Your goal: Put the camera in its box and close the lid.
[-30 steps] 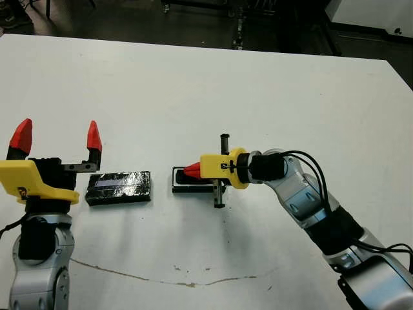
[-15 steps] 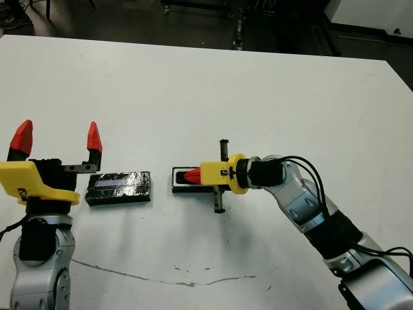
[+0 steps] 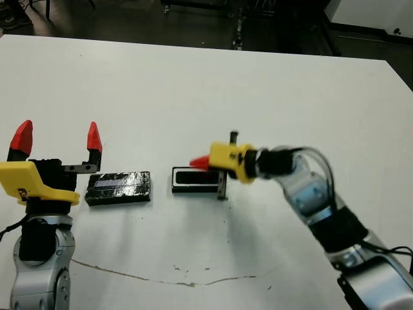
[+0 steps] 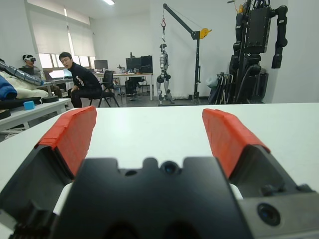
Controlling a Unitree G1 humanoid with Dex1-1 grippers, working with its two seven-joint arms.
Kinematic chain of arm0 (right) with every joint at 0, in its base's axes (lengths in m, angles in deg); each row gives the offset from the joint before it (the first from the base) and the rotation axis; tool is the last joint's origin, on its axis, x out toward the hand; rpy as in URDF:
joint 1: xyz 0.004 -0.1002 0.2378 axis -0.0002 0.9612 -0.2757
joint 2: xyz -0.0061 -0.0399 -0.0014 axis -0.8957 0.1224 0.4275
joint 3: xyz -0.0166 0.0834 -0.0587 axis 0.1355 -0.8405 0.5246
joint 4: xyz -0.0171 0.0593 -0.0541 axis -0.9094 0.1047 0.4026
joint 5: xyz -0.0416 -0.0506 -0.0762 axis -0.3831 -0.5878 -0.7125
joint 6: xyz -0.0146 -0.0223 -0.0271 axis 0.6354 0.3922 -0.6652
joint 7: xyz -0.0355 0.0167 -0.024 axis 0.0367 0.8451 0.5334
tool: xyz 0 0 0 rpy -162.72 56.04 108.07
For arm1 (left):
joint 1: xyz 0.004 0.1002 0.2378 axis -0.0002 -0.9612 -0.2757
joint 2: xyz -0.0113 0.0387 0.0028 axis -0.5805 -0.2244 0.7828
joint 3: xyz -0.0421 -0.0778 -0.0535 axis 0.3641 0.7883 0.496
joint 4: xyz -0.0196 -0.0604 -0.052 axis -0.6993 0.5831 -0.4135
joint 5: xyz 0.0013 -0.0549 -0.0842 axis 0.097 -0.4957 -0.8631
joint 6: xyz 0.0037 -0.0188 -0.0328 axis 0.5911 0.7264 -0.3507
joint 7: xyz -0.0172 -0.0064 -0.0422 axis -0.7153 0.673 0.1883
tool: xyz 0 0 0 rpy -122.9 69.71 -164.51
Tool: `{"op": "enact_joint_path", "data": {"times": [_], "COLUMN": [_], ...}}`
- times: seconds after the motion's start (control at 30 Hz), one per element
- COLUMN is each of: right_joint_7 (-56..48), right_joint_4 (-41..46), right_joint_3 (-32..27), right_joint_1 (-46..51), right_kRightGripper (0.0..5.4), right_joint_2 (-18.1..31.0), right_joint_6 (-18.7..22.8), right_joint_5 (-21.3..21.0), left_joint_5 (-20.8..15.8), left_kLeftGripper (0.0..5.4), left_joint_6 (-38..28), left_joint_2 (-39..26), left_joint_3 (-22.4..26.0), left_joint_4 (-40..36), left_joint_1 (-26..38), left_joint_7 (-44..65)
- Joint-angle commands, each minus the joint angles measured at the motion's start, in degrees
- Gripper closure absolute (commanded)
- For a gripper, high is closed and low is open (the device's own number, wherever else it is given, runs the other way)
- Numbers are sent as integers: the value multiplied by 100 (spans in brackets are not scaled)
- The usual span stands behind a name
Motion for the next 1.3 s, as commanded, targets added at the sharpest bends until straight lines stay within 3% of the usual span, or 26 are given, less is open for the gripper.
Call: {"op": "enact_joint_path", "data": {"times": [0.03,0.13,0.3,0.37,0.53,0.7,0.83,1.0,1.17,1.3], "right_joint_7": [-118,-166,-160,-109,106,552,657,746,900,1005], "right_joint_4": [65,76,-78,-124,-378,-294,-197,-59,47,102], "right_joint_3": [-624,-1069,-1523,-1623,-1926,-2212,-2319,-2376,-2358,-2371], "right_joint_1": [-317,-542,-549,-477,-261,38,296,571,715,785], "right_kRightGripper": [539,539,539,539,539,539,539,539,539,539], "right_joint_2": [92,303,631,749,816,786,883,947,936,895], "right_joint_6": [535,906,969,1017,839,882,881,932,1058,1165], "right_joint_5": [701,1167,1520,1582,1669,1777,1829,1864,1878,1967], "left_joint_5": [-5,-89,-349,-565,-1617,-1878,-2027,-2041,-1600,-1368], "left_kLeftGripper": [0,0,0,0,0,0,0,0,0,0], "left_joint_6": [-64,-12,431,727,1385,1891,2281,2533,2354,2270], "left_joint_2": [-73,-220,-949,-1395,-2596,-3965,-4931,-5681,-5772,-5561], "left_joint_3": [39,104,367,556,1099,1182,789,-276,-1341,-1742], "left_joint_4": [7,-39,-325,-459,-308,-8,543,1444,2315,2775], "left_joint_1": [-66,-40,79,154,529,1031,1657,2771,3923,4361], "left_joint_7": [95,266,841,1180,2388,3501,4539,6105,7373,7834]}}
